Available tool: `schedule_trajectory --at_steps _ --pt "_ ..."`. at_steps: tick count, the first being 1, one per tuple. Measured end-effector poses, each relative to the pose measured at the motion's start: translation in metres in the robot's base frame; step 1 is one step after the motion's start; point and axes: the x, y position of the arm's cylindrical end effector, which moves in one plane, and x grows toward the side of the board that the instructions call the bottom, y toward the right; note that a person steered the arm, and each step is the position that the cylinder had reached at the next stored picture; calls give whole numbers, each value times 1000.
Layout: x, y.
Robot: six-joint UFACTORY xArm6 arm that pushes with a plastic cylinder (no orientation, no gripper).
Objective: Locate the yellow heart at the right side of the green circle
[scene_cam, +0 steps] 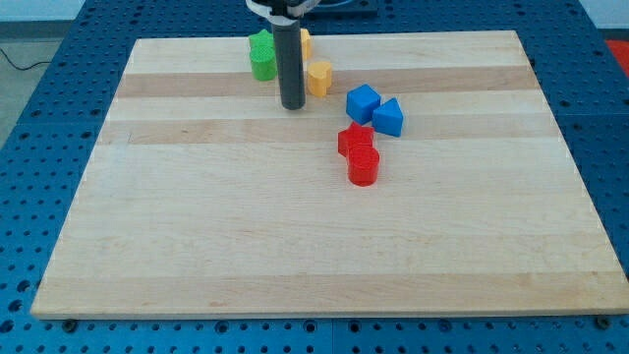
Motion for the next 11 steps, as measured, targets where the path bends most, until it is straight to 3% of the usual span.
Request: schedule_trajectory --at_steps 4,6,8,10,11 --pt "-68 3" --pt "-14 19" --pt "-43 41" --pt "-66 -16" --pt "-46 -18"
